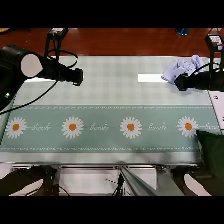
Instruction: Fold the shirts.
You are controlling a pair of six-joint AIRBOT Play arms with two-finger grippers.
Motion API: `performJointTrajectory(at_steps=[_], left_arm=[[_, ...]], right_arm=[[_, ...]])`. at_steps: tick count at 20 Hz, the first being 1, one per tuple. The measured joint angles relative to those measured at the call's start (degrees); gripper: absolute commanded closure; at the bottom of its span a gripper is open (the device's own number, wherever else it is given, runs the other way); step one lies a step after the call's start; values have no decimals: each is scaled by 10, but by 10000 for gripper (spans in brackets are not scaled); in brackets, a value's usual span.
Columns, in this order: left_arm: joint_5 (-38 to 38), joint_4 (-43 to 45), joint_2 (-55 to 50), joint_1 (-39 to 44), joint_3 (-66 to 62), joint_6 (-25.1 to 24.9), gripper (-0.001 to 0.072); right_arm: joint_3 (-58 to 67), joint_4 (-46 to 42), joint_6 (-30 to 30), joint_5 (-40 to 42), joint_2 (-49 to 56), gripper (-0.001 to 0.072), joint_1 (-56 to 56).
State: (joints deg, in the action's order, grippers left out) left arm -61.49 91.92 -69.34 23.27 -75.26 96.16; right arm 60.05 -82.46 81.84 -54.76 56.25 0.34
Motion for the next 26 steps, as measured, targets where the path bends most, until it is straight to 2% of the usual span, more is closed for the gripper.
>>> performJointTrajectory(at_steps=[3,6,12,15,19,22,26], left_arm=[[1,0,0,0,0,0,20],[29,0,-4,0,0,0,21],[119,0,-21,0,0,0,21],[141,0,-26,0,0,0,22],[152,0,-32,0,0,0,22],[156,0,-34,-1,0,0,22],[148,0,-35,0,0,0,22]], right_arm=[[0,2,1,19,0,119,0],[0,3,3,90,0,119,0],[0,2,4,311,0,119,0],[0,2,4,405,0,119,0],[0,-14,3,454,10,119,-3],[0,-29,6,468,56,119,-35],[1,11,80,469,157,119,-121]])
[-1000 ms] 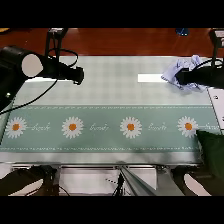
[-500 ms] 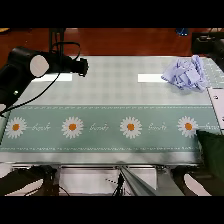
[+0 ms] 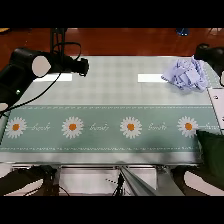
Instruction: Fold the shirts.
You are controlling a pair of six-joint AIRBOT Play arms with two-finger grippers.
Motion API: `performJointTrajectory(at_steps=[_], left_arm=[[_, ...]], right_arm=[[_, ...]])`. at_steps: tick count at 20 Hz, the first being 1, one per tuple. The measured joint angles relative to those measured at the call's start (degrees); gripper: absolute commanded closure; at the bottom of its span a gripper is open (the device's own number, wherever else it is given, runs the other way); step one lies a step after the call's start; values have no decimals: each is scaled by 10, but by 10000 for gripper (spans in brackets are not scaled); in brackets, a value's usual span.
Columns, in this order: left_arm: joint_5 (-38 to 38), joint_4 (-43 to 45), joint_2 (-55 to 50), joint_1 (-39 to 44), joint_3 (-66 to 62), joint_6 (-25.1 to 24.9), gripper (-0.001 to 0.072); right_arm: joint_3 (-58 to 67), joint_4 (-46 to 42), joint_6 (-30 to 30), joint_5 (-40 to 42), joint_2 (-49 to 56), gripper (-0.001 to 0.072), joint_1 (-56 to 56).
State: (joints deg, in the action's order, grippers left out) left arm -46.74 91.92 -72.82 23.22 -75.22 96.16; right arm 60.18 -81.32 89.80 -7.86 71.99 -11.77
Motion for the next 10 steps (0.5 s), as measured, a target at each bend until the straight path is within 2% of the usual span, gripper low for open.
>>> performJointTrajectory(at_steps=[4,10], left_arm=[[-30,0,0,0,0,0,23],[-52,-1,0,0,0,0,23]], right_arm=[[0,76,53,-22,88,119,-66],[0,122,74,-43,160,119,-87]])
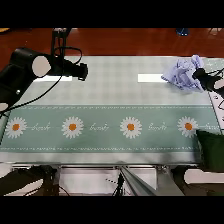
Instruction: Fold the shirts.
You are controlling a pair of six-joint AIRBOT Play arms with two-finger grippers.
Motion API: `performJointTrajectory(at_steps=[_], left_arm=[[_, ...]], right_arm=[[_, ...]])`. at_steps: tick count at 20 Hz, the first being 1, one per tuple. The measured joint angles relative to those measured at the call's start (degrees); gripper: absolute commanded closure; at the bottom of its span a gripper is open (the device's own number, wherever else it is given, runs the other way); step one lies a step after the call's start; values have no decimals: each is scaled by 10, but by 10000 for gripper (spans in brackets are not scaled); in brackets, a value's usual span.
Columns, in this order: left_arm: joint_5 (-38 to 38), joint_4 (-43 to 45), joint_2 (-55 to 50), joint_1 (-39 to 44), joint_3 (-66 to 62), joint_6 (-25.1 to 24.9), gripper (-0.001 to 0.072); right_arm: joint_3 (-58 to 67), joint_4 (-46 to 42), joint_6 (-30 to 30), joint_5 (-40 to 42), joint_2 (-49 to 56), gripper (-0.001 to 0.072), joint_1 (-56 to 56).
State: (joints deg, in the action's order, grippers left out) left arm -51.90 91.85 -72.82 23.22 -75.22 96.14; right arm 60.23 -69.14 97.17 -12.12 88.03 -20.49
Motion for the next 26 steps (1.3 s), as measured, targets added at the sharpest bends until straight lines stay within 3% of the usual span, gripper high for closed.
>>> performJointTrajectory(at_steps=[4,5,6,8,10,11,15,20,26], left_arm=[[-4,-2,0,0,0,0,23],[-4,-2,0,0,0,0,23],[-4,-3,0,0,0,0,24],[-4,-4,-1,0,0,0,23],[-5,-4,-3,0,0,0,23],[-4,-4,-4,0,0,0,23],[-5,-4,-7,0,0,0,27],[-10,-4,3,0,-1,0,35],[-57,-4,52,0,-66,0,34]], right_arm=[[0,19,3,-2,37,134,-3],[0,25,4,0,44,215,-3],[0,33,4,4,53,346,-3],[0,56,5,11,66,387,-3],[2,78,5,17,73,661,-3],[5,85,4,16,76,687,-3],[45,99,-24,-45,78,689,-3],[123,133,-155,-171,23,689,-3],[176,272,-292,-303,-153,688,-3]])
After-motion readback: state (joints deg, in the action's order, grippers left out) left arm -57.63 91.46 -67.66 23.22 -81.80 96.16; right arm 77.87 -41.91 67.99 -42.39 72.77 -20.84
